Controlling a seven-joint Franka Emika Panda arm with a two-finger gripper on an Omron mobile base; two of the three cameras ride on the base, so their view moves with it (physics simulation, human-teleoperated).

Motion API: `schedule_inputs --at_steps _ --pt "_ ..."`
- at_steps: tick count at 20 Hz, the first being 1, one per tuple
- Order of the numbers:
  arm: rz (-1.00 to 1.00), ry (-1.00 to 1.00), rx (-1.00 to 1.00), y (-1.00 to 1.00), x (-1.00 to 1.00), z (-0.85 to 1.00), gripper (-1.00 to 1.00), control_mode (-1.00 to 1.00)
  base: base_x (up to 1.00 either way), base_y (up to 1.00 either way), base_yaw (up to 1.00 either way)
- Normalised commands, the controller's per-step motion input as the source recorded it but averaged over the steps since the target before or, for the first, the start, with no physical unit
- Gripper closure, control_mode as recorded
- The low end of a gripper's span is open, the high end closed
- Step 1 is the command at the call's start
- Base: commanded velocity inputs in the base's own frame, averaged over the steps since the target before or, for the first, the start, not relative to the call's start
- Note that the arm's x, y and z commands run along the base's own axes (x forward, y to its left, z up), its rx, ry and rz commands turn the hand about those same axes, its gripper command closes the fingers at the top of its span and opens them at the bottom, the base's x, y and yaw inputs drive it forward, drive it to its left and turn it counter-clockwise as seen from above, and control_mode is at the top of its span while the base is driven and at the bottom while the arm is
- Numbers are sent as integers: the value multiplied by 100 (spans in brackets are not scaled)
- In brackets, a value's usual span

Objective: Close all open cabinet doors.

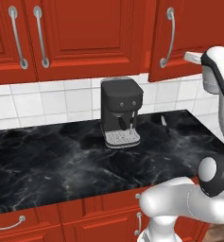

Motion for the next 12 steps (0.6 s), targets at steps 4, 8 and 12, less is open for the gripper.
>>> schedule_inputs --at_steps 4,8,12 --pt "-18 0 0 45 86 0 -100 -100 0 0 0" --pt "-15 5 0 32 84 0 -100 -100 0 0 0" --pt "-13 13 0 19 82 0 -100 -100 0 0 0"
